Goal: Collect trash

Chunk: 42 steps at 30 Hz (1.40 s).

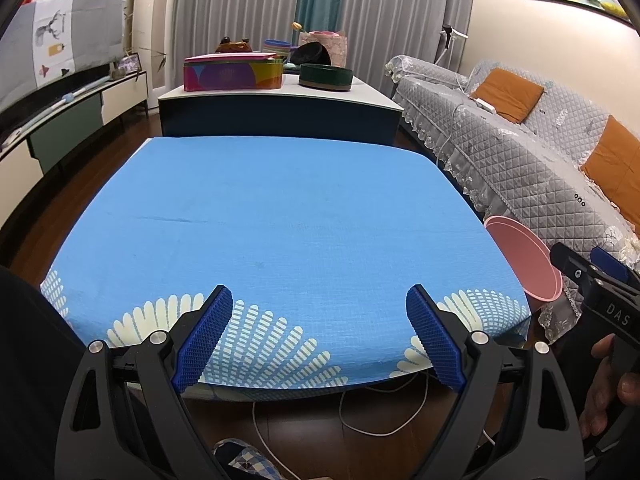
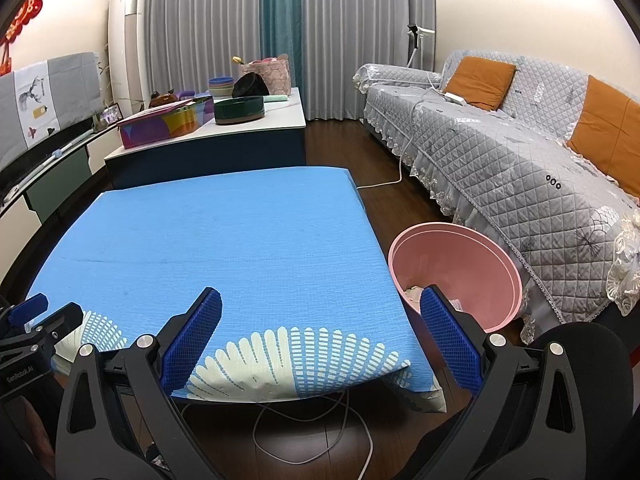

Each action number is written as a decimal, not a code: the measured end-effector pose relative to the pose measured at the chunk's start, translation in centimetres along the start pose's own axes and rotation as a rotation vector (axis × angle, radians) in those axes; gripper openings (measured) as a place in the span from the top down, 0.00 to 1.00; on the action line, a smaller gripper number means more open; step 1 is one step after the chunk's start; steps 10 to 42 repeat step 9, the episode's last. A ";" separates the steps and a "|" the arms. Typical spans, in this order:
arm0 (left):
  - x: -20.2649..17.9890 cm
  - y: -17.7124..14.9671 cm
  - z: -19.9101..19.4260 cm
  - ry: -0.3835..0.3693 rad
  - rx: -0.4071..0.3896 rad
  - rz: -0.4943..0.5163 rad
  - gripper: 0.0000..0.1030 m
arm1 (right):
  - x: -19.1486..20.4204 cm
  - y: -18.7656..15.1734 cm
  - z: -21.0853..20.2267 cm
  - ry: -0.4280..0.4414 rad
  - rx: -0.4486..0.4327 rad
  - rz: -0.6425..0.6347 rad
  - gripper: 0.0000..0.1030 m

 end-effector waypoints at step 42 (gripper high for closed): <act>0.0 -0.1 0.1 0.010 0.011 -0.004 0.17 | 0.1 0.1 0.0 0.000 0.002 0.000 0.05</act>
Point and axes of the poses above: each gripper's, at about its wrist camera, not at the fingertips, and z roughly the way its jaws point, x to its left, y to its top, the point moved 9 cm from there along z, roughly the way its jaws point, and after that the axes turned 13 degrees about -z, right-handed, at the moved point
